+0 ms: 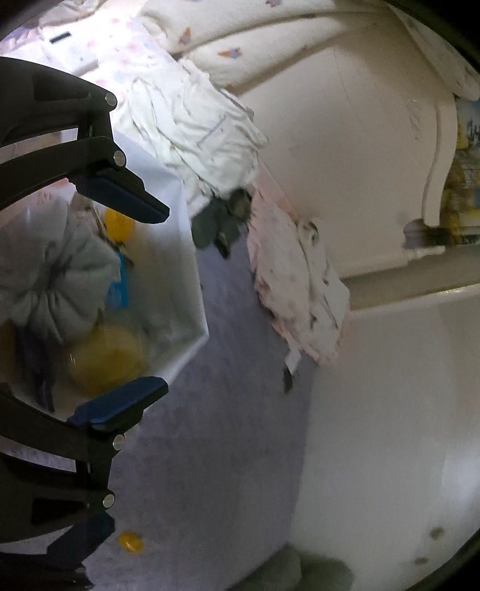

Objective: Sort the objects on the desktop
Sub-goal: 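Move both open grippers back over the bed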

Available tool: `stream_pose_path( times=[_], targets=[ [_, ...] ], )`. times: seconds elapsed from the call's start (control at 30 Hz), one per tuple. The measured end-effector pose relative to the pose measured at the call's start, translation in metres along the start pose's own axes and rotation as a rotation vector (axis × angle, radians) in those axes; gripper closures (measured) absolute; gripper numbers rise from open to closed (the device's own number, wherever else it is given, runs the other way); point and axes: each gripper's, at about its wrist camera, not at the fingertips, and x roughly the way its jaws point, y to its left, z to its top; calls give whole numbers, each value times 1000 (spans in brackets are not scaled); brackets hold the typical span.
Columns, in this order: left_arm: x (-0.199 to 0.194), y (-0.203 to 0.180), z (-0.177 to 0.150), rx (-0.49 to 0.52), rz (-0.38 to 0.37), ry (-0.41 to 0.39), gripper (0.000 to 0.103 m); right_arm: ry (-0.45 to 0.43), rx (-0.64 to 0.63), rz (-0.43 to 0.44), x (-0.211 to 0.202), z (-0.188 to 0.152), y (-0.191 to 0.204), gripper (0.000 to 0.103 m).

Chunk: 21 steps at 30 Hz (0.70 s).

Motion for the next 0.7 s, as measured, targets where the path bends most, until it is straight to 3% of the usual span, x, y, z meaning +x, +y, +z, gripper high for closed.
stream_pose_path(
  times=[0.17,0.4,0.5,0.6,0.7],
  targets=[
    [-4,-19,2,29,-22,-36,18,6,-14,-29,-8,9,-12,18],
    [-7,-57,2,73,-114,-46,18,69,-25,-133,-7,18,-45,18],
    [-8,-70,1,81,-158,-47,18,123,49,-146,-8,20,-80,18],
    [-7,-81,1,82,-267,-30,18,172,143,-198,-14,19,-119,18],
    [-4,-102,-5,142,-298,-10,18,200,286,-267,-26,14,-165,18]
  ],
)
